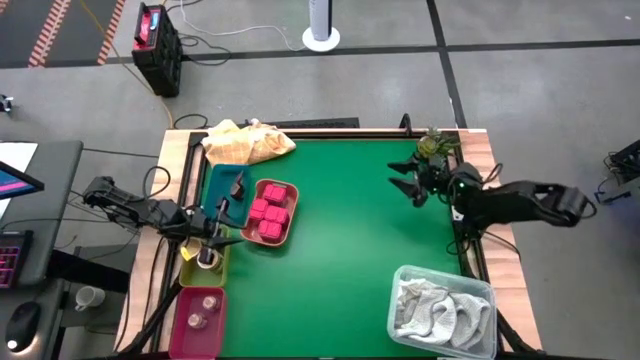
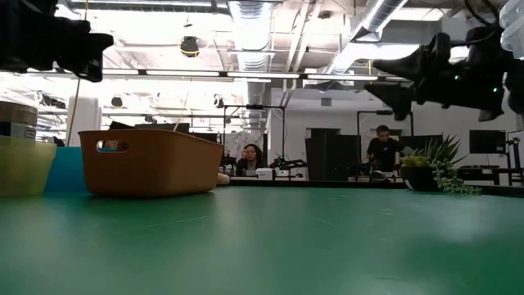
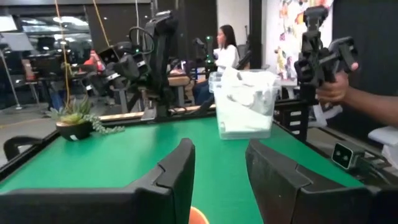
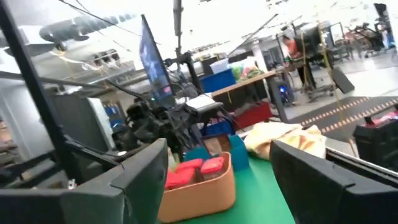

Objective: Sort spices by type
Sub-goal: Return to Home Position

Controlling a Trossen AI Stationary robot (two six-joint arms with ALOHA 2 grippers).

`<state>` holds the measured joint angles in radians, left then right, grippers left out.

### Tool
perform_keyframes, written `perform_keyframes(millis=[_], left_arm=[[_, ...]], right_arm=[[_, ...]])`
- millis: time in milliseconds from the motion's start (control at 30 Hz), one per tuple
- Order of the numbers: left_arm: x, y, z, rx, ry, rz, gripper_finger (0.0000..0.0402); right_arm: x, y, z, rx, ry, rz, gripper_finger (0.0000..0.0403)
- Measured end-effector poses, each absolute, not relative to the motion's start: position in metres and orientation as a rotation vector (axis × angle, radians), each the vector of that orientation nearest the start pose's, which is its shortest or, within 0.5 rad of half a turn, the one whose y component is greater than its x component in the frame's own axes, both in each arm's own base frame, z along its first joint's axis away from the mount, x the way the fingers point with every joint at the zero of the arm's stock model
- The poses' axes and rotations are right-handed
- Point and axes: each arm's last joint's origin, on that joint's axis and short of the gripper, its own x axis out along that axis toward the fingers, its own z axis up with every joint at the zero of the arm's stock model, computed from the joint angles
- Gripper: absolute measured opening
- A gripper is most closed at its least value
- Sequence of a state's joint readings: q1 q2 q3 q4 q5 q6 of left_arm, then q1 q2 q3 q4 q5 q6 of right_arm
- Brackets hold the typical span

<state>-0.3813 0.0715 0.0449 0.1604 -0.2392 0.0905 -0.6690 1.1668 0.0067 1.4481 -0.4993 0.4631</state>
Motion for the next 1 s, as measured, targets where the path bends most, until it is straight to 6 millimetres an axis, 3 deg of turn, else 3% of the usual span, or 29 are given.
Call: perform_keyframes(millis=[233,533,800,1000], left_arm=[[0.093,-0.03,0.191,0.056,-0.111,-0.15,0.0133],[0.093,-0.03,0.191,0.026,-0.098,-0.148,0.0133],[0.093,-0.026,0.188,0.072,-0.074,0.001,0.0133],[0.093,-0.026,0.188,0.069,-0.073,0.015,0.0133]], right_arm=[[0.124,-0.076,0.187,0.258,-0.304,-0.08,0.0302],[0.107,-0.066,0.188,0.225,-0.239,-0.231,0.0301],[0.099,-0.055,0.185,0.196,-0.216,-0.329,0.0301],[0.094,-0.048,0.194,0.185,-0.19,-0.351,0.0301]])
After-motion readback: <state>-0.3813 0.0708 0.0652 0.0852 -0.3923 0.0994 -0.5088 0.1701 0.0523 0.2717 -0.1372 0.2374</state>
